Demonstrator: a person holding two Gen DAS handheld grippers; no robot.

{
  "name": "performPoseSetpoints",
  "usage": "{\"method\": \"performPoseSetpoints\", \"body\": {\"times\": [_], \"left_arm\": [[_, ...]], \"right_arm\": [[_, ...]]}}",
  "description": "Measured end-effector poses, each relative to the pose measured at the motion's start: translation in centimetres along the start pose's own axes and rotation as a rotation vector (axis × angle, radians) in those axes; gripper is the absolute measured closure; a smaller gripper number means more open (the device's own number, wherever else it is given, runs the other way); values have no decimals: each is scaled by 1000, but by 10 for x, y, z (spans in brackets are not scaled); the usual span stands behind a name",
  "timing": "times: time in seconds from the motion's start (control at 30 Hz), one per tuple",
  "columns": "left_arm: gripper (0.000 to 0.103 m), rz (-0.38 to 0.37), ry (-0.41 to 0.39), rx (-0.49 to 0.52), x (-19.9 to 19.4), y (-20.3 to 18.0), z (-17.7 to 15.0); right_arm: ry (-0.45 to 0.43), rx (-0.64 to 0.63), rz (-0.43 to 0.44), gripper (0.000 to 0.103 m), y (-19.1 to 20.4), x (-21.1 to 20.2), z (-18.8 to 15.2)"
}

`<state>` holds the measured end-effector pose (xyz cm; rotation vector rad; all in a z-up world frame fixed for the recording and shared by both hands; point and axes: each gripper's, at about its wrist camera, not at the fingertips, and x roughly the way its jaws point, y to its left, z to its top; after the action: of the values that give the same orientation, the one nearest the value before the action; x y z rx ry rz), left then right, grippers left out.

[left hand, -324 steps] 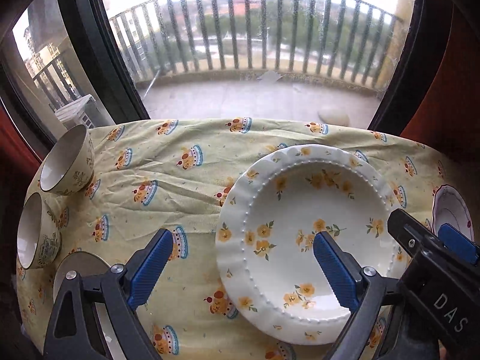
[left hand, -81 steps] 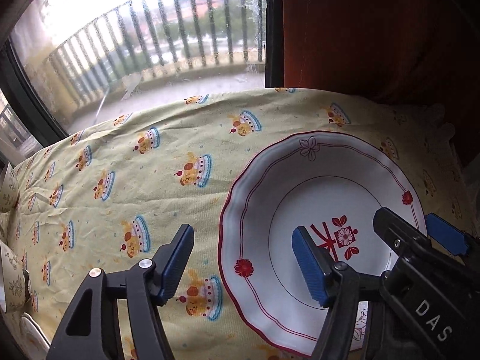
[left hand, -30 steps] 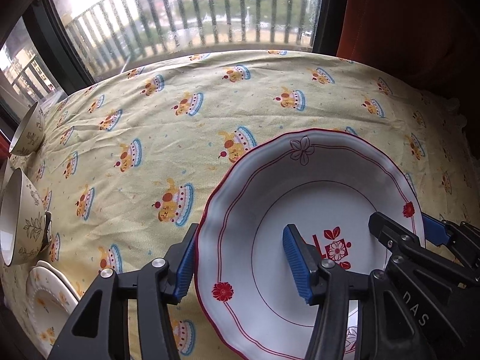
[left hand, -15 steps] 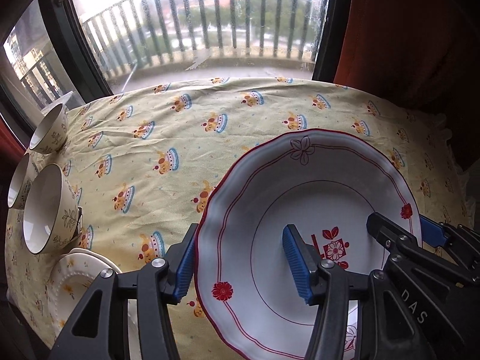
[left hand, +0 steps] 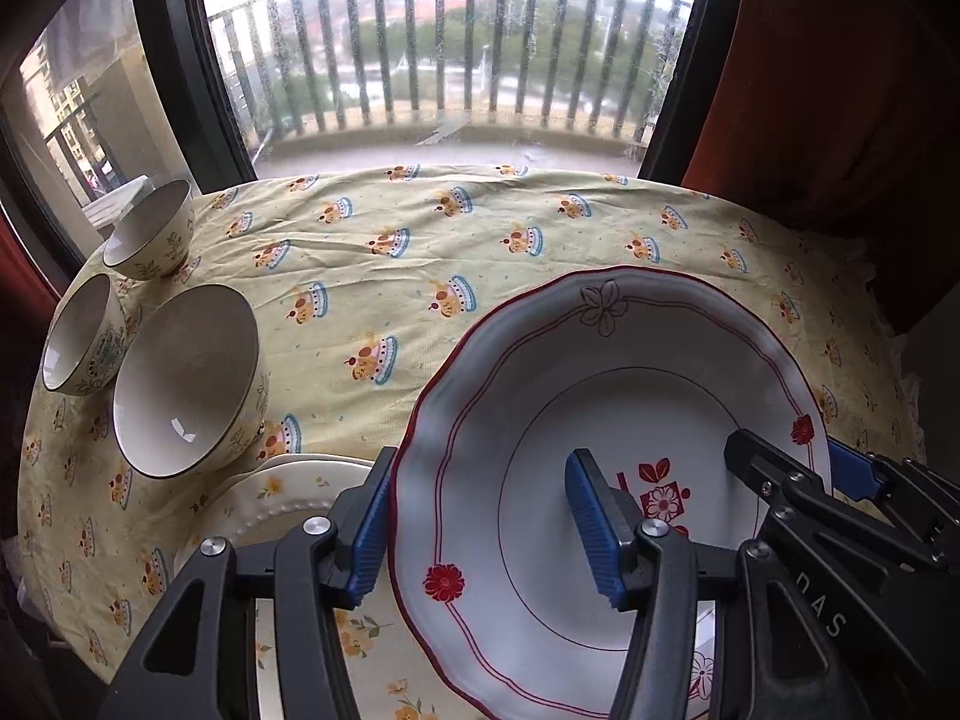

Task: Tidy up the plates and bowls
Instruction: 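Lower the red-rimmed plate onto the beaded-rim plate with both grippers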

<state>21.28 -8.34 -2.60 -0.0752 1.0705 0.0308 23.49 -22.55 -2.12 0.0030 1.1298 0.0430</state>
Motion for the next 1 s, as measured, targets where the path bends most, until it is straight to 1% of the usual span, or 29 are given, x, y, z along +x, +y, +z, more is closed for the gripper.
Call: {"method": "performPoseSetpoints", "body": {"times": [0.23,0.4,0.53,0.7,0.8,1.0], "left_arm": [[47,0,5,13,-12,49,-18],[47,-11,21,36,-12,77,-31],[47,-14,47,38,-9,96,-47],[47,-12,104,42,4,111,-64],[47,-25,128,32,10,115,-71],[46,-29,129,48,14,117,-80]], "right_arm": [[10,3,2,58,51,-10,-23],[31,16,-1,58,74,-8,-38],[58,18,-3,58,91,-2,-51],[89,17,-11,58,108,8,-66],[106,14,-22,58,113,13,-73],[124,15,-34,58,116,20,-80]]}}
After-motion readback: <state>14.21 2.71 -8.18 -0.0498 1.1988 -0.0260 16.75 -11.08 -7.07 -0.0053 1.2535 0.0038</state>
